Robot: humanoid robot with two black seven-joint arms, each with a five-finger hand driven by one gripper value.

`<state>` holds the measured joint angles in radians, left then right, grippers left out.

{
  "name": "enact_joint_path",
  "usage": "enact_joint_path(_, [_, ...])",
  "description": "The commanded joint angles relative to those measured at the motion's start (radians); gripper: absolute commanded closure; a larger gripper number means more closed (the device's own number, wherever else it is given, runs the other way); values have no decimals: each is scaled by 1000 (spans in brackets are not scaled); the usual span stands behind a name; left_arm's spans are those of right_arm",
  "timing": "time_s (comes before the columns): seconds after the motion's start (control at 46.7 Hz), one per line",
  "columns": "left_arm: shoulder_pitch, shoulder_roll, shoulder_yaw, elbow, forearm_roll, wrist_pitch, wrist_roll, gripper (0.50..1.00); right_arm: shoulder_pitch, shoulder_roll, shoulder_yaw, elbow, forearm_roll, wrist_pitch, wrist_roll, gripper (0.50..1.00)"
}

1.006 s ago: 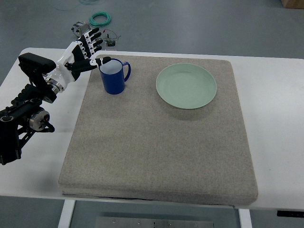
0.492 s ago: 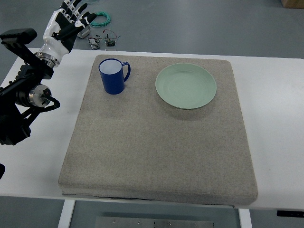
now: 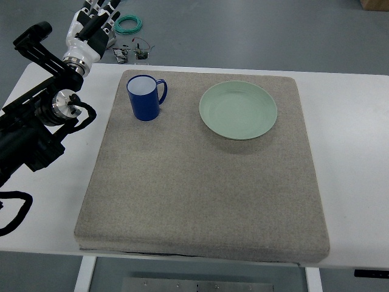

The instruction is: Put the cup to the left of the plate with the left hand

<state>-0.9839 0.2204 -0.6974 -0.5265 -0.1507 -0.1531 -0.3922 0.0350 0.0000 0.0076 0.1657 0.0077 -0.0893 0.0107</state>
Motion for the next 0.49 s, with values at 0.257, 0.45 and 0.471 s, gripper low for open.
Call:
enact_joint_path(0.257, [-2,-4,-2,16,-147,-105,42,512,0,0,0,0,0,0,0,566])
enact_joint_path(0.45, [-2,-24,-1,63,-139,-120,42,508,0,0,0,0,0,0,0,566])
enact_joint_path(0.471, [-2,-26,-1,65,-136,-120,42,508,0,0,0,0,0,-1,0,566])
